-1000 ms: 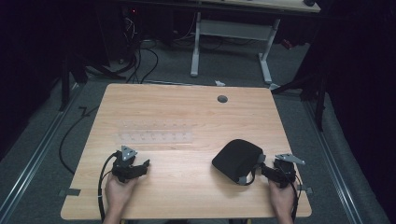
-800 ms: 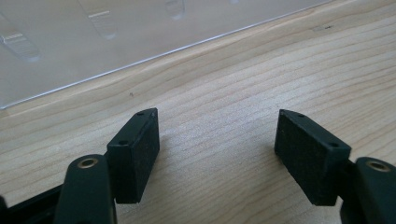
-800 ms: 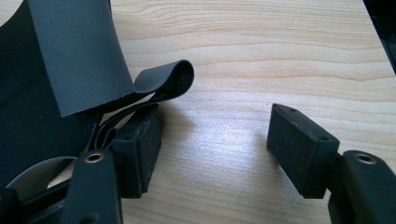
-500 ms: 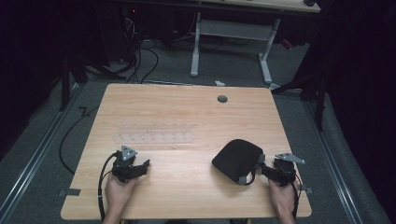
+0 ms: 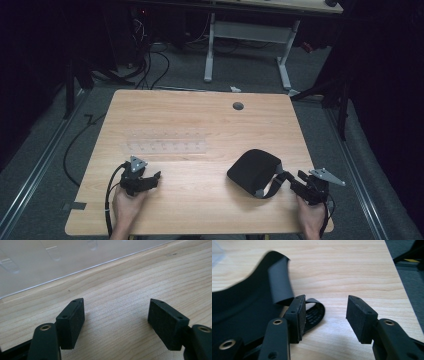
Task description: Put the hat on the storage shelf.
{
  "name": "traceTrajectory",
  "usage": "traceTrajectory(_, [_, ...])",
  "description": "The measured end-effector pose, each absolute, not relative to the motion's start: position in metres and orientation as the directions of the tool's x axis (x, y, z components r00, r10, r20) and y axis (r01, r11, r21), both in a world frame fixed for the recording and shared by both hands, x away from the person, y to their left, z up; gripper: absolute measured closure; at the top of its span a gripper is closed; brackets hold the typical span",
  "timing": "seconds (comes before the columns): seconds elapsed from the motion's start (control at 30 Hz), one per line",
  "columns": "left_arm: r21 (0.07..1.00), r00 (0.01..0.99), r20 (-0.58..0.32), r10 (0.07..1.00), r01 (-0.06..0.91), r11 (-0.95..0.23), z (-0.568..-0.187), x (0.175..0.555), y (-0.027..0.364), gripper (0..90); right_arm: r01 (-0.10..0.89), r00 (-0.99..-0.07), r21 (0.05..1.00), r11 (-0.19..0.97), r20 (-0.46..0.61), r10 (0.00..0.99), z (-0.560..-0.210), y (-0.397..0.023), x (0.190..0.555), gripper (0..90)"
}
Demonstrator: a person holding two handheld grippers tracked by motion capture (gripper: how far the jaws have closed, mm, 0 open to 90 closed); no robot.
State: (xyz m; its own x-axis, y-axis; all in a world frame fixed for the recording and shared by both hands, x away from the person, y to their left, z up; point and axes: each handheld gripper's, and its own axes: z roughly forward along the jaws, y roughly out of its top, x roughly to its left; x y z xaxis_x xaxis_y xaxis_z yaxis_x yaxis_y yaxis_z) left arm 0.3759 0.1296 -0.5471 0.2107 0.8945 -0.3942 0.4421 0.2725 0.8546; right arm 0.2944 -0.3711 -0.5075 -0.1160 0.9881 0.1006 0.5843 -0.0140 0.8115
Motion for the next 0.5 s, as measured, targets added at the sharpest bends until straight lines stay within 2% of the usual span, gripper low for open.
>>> traceTrajectory(0.1, [0.855, 0.21, -0.394, 0.895, 0.442, 0.273, -0.547, 0.376, 0.13, 30.2, 0.576, -0.147, 0.817, -0.009, 0.114, 0.983, -0.504, -0.369, 0.292, 48.0])
traceTrajectory(0.2, [0.854, 0.21, -0.395, 0.894, 0.442, 0.273, -0.547, 0.376, 0.13, 30.3, 0.559, -0.197, 0.829, -0.013, 0.149, 0.969, -0.497, -0.366, 0.292, 42.3])
traceTrajectory(0.33, [0.854, 0.21, -0.394, 0.895, 0.442, 0.273, -0.547, 0.376, 0.13, 30.2, 0.54, -0.235, 0.841, -0.03, 0.185, 0.954, -0.491, -0.358, 0.298, 41.3])
traceTrajectory(0.5, [0.854, 0.21, -0.394, 0.895, 0.442, 0.273, -0.547, 0.376, 0.13, 30.2, 0.543, -0.269, 0.84, 0.001, 0.173, 0.947, -0.486, -0.347, 0.311, 38.7])
